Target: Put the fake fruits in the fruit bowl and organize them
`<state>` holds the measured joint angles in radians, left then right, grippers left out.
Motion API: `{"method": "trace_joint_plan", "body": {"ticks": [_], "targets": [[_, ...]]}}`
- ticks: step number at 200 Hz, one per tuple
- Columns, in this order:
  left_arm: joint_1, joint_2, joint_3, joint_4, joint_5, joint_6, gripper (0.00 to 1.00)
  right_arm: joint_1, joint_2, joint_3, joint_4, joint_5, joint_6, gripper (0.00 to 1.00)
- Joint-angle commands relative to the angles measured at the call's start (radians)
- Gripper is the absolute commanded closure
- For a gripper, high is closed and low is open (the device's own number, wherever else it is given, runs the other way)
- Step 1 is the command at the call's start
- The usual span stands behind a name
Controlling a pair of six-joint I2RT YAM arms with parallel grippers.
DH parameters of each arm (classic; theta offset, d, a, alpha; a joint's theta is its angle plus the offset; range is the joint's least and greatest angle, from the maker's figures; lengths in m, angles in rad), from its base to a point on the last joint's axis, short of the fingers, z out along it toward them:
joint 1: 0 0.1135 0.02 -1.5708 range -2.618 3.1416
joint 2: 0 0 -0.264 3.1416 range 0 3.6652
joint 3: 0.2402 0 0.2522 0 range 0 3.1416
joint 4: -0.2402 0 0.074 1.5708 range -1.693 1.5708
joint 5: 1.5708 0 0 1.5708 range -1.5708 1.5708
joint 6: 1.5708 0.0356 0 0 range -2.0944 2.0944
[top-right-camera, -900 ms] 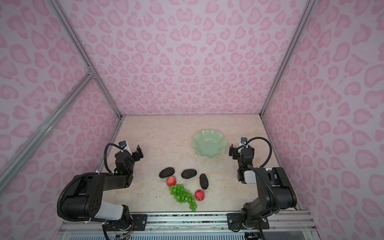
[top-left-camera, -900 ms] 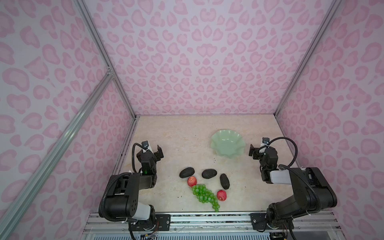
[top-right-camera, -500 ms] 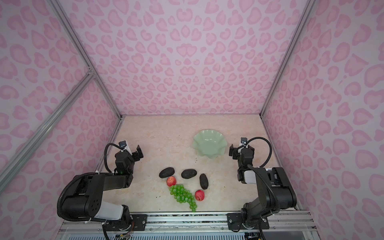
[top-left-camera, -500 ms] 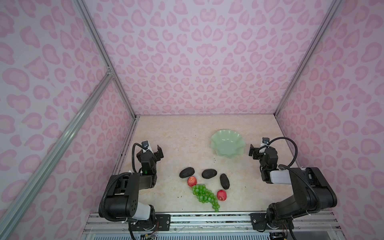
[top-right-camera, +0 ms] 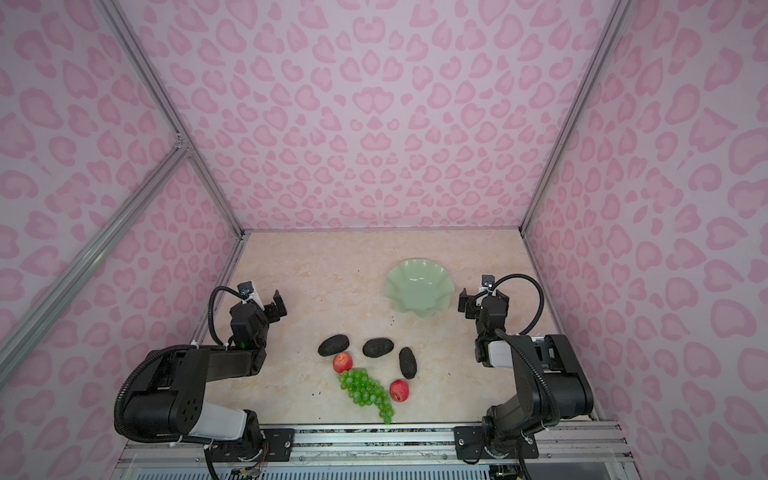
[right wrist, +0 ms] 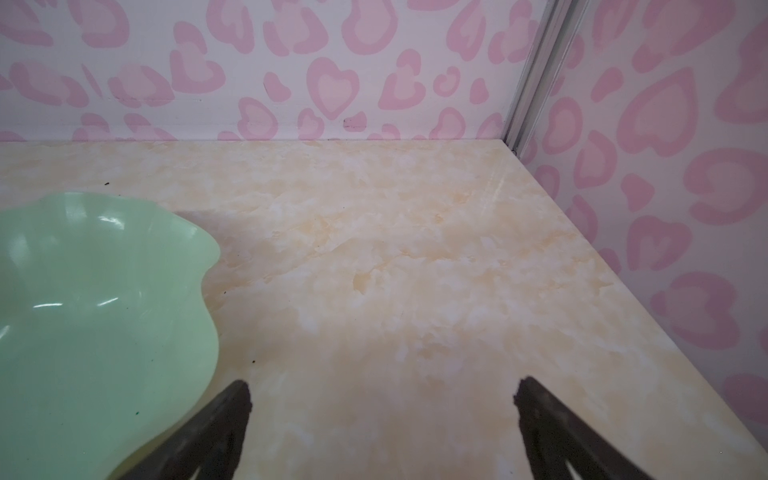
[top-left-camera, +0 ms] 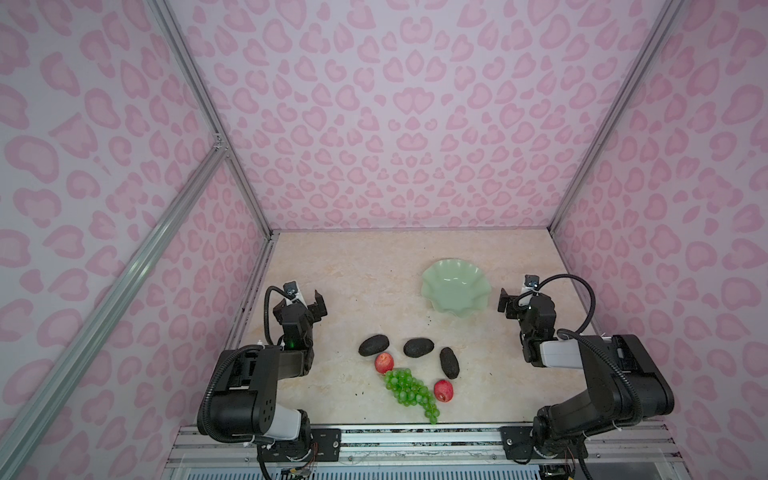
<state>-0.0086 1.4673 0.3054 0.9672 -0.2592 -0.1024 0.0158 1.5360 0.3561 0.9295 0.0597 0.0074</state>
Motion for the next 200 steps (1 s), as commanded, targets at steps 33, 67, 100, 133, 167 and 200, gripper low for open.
{"method": "trace_joint_plan", "body": {"ticks": [33,67,100,133,167,200], "targets": [[0.001,0.0,0.008,0.037,-0.003,0.007,0.02,0.003,-0.002,-0.001,0.006,0.003,-0.009,0.0],[0.001,-0.003,0.002,0.043,-0.003,0.007,0.02,0.004,-0.008,-0.002,0.007,0.012,-0.012,0.0],[-0.007,-0.132,0.066,-0.171,-0.073,-0.003,0.02,0.085,-0.143,0.081,-0.224,0.21,-0.015,0.0],[-0.024,-0.374,0.124,-0.403,-0.113,-0.2,0.02,0.179,-0.307,0.258,-0.683,0.239,0.324,0.0],[-0.024,-0.563,0.166,-0.603,-0.01,-0.361,0.02,0.159,-0.453,0.17,-0.73,-0.068,0.353,0.07],[-0.024,-0.638,0.189,-0.771,0.029,-0.372,0.01,0.351,-0.523,0.268,-1.104,-0.038,0.388,0.13]]}}
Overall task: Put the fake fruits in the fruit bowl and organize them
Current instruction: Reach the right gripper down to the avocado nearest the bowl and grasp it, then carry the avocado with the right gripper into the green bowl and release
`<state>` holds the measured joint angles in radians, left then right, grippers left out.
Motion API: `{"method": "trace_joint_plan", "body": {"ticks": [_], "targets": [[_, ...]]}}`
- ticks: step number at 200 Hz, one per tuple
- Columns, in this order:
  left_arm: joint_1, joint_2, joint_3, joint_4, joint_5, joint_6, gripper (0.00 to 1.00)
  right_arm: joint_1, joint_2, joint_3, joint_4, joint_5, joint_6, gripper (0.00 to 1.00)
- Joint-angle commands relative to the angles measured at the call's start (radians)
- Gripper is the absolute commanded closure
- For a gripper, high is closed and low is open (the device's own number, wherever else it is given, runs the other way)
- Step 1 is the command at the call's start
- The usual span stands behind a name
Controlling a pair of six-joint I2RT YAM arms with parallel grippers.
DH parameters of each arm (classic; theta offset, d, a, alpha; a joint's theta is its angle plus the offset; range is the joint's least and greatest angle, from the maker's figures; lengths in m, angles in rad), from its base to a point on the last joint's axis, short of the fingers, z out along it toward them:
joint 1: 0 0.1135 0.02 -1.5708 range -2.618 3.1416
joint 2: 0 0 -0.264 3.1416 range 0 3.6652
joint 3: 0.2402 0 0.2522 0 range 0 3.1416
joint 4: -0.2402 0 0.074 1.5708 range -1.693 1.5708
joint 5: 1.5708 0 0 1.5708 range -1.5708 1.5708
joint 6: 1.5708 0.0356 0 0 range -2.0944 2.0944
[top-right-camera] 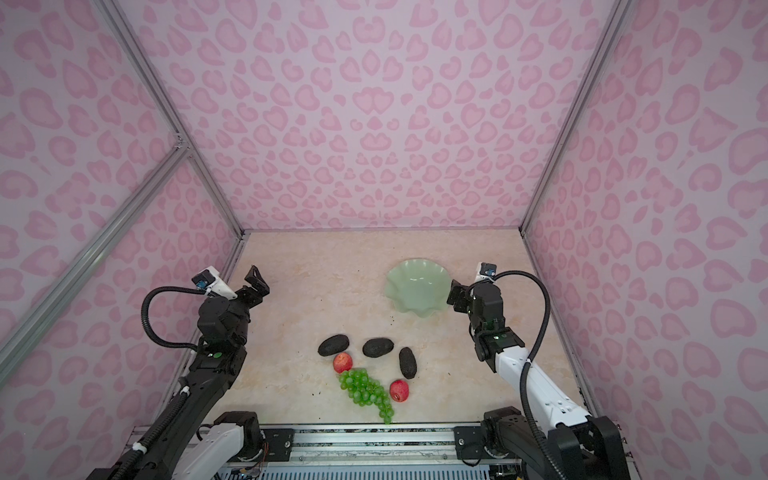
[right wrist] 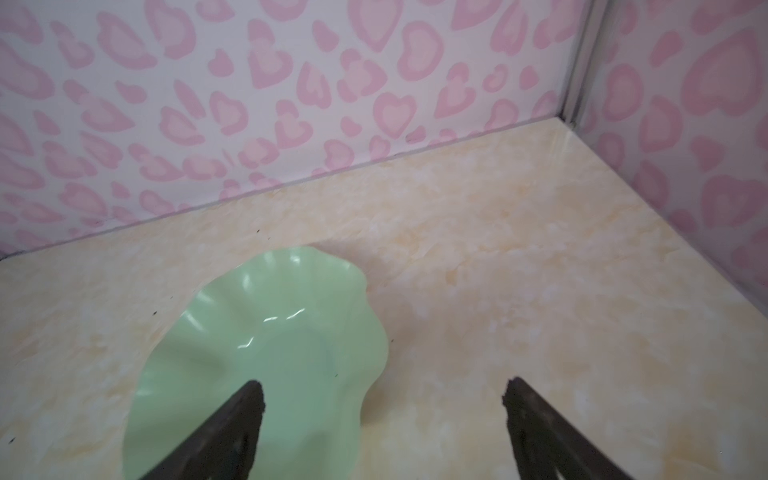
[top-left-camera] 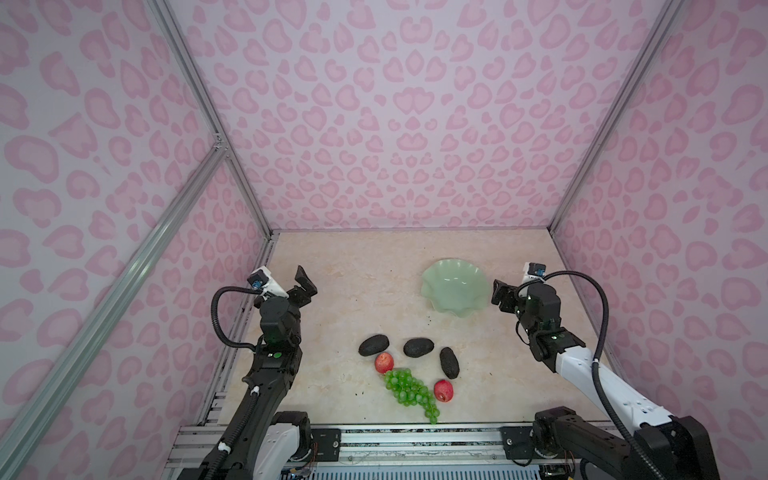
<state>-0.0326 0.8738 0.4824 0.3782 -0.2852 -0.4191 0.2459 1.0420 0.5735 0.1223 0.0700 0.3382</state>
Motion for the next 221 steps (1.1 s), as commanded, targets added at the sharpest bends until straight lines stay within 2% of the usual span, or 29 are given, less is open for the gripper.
{"method": "trace_joint_plan", "body": {"ticks": [1,12,43,81,112,133,163,194,221], "targets": [[0.001,-0.047,0.01,-0.182,0.058,-0.055,0.0,0.129,-0.03,0.052,-0.306,-0.044,0.06,0.13],[0.001,-0.069,-0.005,-0.182,0.085,-0.056,0.0,0.218,-0.034,0.06,-0.393,0.003,0.105,0.14],[0.0,-0.091,-0.003,-0.227,0.12,-0.07,0.01,0.408,-0.001,0.057,-0.475,0.017,0.238,0.17],[0.0,-0.078,0.012,-0.241,0.142,-0.057,0.01,0.545,0.103,0.044,-0.448,-0.004,0.341,0.22],[0.0,-0.078,0.009,-0.246,0.148,-0.056,0.01,0.586,0.234,0.055,-0.425,-0.055,0.391,0.26],[0.001,-0.091,0.004,-0.249,0.154,-0.058,0.01,0.619,0.288,0.056,-0.4,-0.041,0.41,0.28],[0.0,-0.104,0.007,-0.26,0.158,-0.056,0.01,0.64,0.348,0.052,-0.39,-0.02,0.423,0.39],[0.0,-0.107,0.01,-0.271,0.159,-0.058,0.01,0.65,0.339,0.056,-0.407,0.011,0.417,0.57],[0.001,-0.107,0.016,-0.281,0.156,-0.059,0.01,0.651,0.271,0.112,-0.524,0.089,0.368,0.62]]}}
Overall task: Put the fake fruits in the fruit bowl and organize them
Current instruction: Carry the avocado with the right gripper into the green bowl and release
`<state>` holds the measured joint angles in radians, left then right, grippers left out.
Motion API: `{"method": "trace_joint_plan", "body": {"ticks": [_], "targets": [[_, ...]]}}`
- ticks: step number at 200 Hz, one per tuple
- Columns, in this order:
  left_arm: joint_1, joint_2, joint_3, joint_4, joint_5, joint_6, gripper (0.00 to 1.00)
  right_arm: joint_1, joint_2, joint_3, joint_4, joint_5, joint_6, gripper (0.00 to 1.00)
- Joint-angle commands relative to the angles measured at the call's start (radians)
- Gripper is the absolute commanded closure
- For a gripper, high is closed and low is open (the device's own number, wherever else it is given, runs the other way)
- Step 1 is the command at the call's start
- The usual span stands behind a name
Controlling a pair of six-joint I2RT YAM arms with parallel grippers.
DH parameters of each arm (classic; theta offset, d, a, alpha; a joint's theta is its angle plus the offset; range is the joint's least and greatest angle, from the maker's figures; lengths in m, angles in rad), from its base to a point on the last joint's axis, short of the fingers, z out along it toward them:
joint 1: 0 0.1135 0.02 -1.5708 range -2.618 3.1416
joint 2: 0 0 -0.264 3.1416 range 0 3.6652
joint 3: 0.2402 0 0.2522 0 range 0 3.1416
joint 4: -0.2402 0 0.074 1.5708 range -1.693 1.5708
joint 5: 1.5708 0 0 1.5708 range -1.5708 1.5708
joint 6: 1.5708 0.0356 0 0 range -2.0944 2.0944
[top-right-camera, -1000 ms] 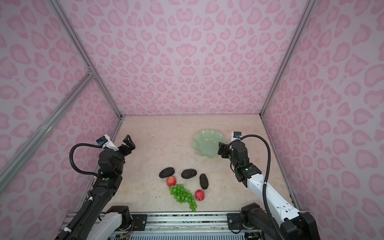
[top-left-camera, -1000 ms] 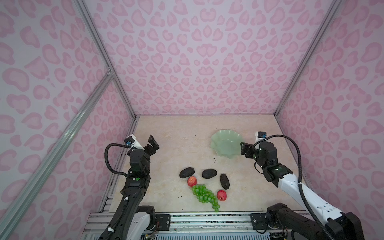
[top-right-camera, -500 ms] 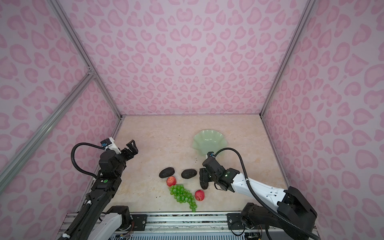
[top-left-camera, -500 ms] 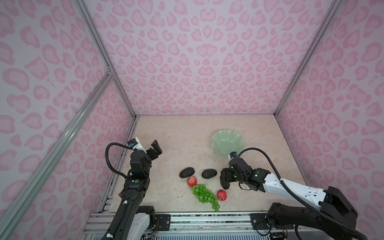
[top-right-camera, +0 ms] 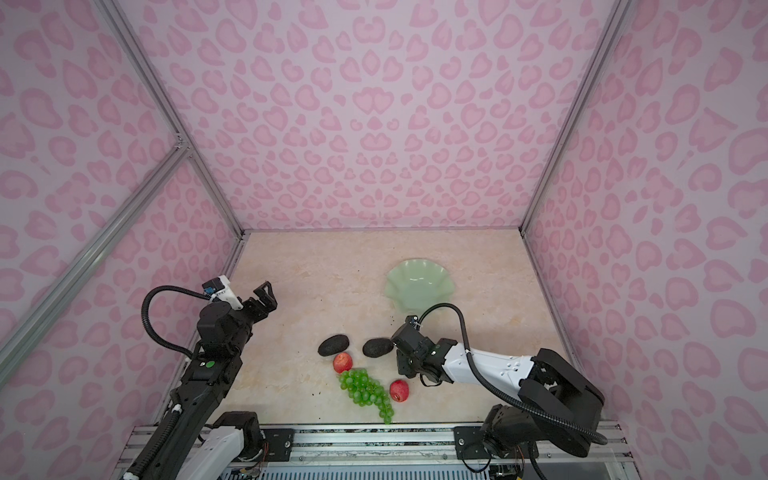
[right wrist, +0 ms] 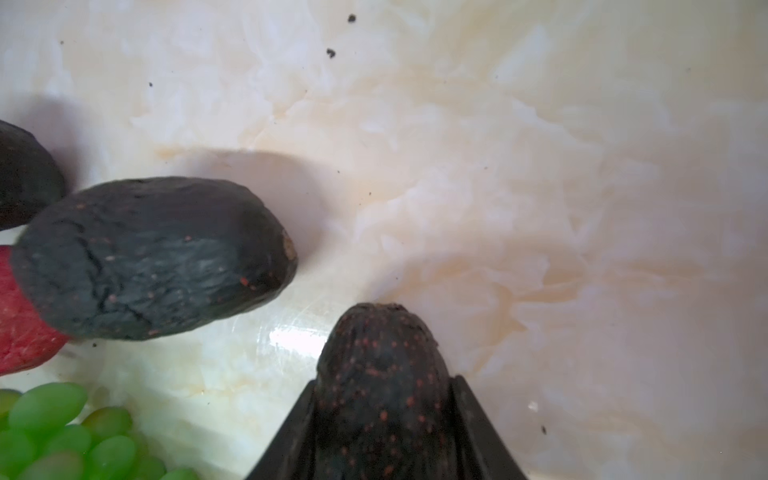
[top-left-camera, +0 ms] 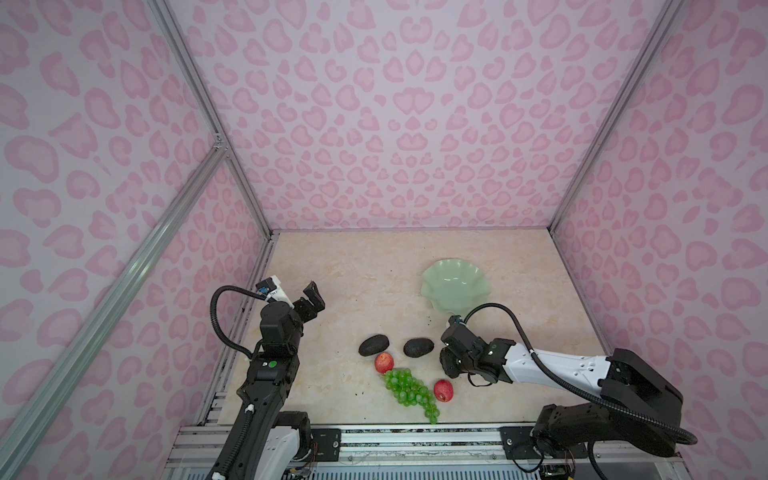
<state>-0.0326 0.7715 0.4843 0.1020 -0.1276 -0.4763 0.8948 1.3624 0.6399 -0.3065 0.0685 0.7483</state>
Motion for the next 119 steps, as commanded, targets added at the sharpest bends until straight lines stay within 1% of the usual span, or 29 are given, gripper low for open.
{"method": "trace_joint_plan", "body": {"ticks": [1,22,32,43,59,72,99,119], "targets": [[0.001,-0.005,0.015,-0.006,0.0,-0.002,0.01,0.002,-0.053,0.049,-0.101,0.095,-0.044,0.62],[0.0,-0.01,0.019,-0.018,0.002,-0.001,0.01,0.0,-0.116,0.143,-0.221,0.201,-0.094,0.64],[0.002,-0.011,0.022,-0.029,0.003,-0.004,0.01,-0.002,-0.139,0.181,-0.232,0.254,-0.147,0.64],[0.001,-0.012,0.024,-0.048,-0.003,-0.015,0.01,-0.029,-0.145,0.218,-0.226,0.276,-0.196,0.64],[0.001,-0.017,0.025,-0.074,0.001,-0.022,0.01,-0.133,-0.112,0.271,-0.168,0.221,-0.27,0.65],[0.001,-0.019,0.027,-0.1,0.012,-0.023,0.01,-0.191,-0.064,0.315,-0.123,0.185,-0.318,0.65],[0.001,-0.041,0.03,-0.163,0.054,-0.043,0.01,-0.296,0.109,0.427,-0.045,0.118,-0.374,0.65],[0.001,-0.067,0.022,-0.193,0.087,-0.073,0.02,-0.345,0.255,0.526,-0.05,0.057,-0.396,0.65]]}}
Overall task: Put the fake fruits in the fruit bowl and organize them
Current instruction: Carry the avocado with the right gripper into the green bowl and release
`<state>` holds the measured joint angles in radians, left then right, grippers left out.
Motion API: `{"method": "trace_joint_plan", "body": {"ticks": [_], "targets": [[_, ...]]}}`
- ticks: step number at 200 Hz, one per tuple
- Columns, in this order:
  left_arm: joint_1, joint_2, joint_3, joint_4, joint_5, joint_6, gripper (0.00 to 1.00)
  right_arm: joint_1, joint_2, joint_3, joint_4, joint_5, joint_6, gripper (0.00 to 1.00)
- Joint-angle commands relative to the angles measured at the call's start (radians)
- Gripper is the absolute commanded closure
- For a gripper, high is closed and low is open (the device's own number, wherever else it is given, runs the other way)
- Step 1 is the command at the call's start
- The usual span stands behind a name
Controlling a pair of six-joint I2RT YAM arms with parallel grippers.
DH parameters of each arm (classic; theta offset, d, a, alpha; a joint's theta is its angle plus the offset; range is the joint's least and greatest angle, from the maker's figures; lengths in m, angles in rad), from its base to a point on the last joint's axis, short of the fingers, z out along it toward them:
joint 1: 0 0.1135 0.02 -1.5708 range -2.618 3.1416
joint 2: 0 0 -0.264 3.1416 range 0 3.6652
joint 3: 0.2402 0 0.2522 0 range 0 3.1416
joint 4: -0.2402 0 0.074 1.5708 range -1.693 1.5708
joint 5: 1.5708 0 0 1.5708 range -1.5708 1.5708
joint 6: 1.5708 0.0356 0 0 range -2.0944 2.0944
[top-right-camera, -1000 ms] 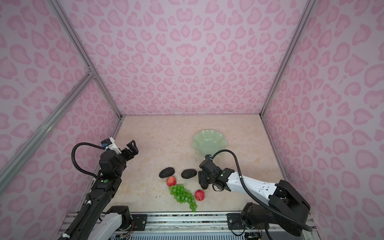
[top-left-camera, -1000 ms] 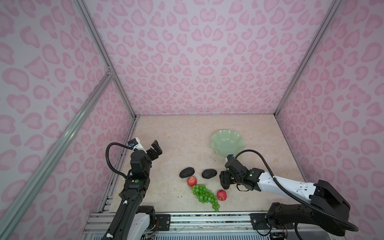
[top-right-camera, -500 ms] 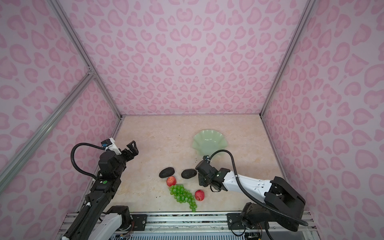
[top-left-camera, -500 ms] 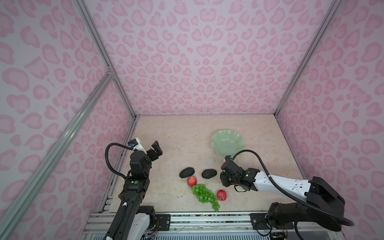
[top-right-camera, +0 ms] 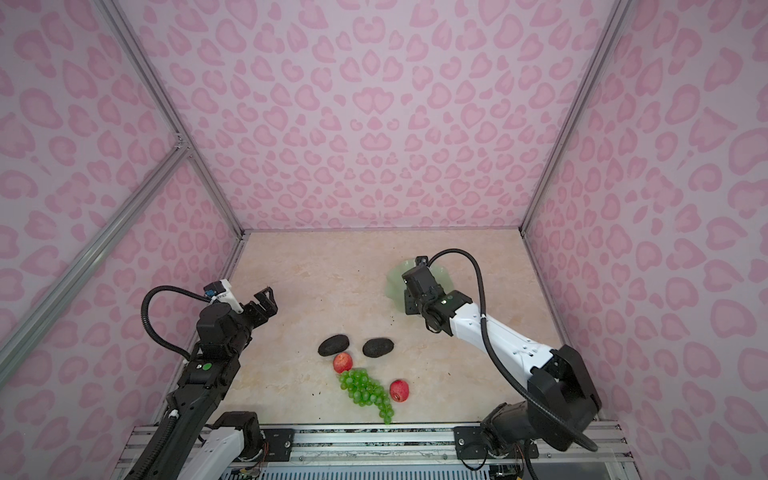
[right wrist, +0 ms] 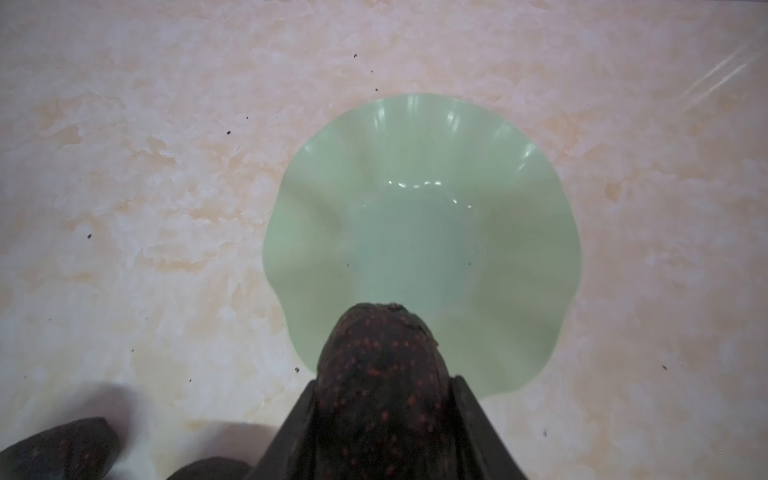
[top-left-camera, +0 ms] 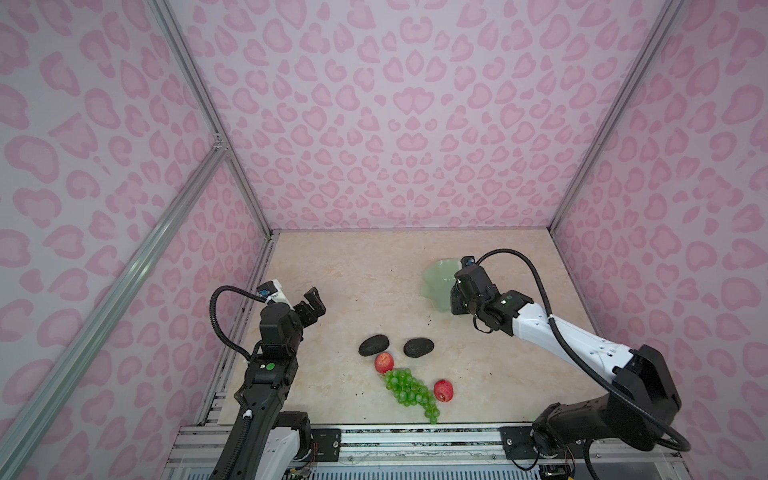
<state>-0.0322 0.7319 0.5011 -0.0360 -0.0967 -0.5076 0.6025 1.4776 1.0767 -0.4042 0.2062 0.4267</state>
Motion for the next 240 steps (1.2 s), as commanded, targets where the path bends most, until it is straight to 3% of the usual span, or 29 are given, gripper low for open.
{"method": "trace_joint_plan", "body": {"ticks": [1,50,104,134,182,217,240], "targets": [[0.001,-0.028,0.004,-0.057,0.058,-0.043,0.02,-0.056,0.147,0.093,0.048,-0.082,-0.075,0.65],[-0.001,-0.054,0.017,-0.164,0.131,-0.057,0.03,-0.126,0.387,0.2,0.115,-0.142,-0.092,0.65],[-0.002,-0.049,0.007,-0.22,0.216,-0.073,0.05,-0.162,0.518,0.25,0.142,-0.179,-0.082,0.64],[-0.003,-0.029,0.016,-0.244,0.289,-0.076,0.06,-0.172,0.544,0.254,0.154,-0.187,-0.066,0.5],[-0.072,0.017,0.037,-0.283,0.337,-0.035,0.09,-0.192,0.403,0.222,0.187,-0.196,-0.054,0.27],[-0.176,0.093,0.062,-0.326,0.336,0.004,0.11,-0.208,0.227,0.164,0.201,-0.194,-0.062,0.18],[-0.286,0.16,0.108,-0.383,0.273,0.034,0.12,-0.211,0.117,0.091,0.208,-0.186,-0.056,0.16]]}}
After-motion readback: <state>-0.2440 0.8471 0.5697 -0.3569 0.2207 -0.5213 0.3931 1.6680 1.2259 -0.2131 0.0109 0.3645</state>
